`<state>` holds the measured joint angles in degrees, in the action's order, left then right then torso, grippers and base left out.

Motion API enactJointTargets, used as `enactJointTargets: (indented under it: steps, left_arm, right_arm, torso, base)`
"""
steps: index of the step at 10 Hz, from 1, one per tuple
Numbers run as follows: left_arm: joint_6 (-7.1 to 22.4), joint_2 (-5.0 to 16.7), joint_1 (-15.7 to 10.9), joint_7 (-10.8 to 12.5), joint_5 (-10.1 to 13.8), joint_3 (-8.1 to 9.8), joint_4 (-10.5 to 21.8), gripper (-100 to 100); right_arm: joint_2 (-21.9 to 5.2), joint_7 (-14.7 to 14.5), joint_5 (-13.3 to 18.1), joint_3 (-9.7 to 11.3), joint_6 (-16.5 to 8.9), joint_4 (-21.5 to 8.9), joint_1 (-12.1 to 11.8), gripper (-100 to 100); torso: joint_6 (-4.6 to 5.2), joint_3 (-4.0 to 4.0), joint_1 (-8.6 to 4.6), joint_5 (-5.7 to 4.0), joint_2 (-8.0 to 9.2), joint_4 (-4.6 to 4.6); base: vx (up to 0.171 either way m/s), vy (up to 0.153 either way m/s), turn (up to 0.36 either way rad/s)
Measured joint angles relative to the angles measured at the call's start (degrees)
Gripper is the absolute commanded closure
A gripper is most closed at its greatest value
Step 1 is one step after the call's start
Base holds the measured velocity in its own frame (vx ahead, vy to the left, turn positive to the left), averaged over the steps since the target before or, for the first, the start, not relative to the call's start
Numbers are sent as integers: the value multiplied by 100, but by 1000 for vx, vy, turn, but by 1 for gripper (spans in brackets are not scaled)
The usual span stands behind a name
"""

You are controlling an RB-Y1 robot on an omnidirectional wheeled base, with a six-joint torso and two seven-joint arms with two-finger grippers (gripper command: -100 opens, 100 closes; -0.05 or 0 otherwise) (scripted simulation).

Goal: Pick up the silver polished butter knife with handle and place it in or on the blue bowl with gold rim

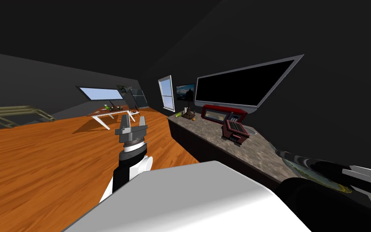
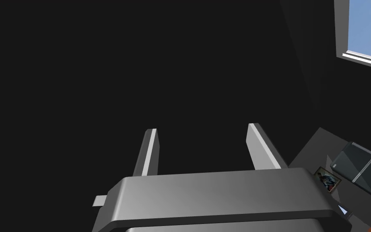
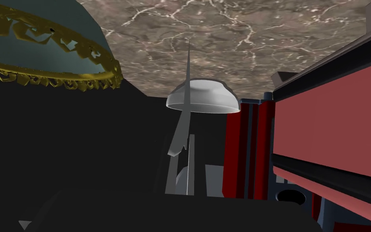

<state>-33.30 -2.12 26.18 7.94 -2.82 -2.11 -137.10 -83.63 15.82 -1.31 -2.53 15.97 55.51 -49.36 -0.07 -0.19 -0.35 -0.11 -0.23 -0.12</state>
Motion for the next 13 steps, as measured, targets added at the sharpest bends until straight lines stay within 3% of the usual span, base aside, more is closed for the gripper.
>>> enactJointTargets:
  steps: [13]
  left_arm:
    - [0,0,0,0,0,0,0,0]
  right_arm:
    - [-479,177,-121,666,1840,-1216,79,100]
  torso:
    - [0,1,-18,-9,2,-1]
  base:
    - [14,-70,-61]
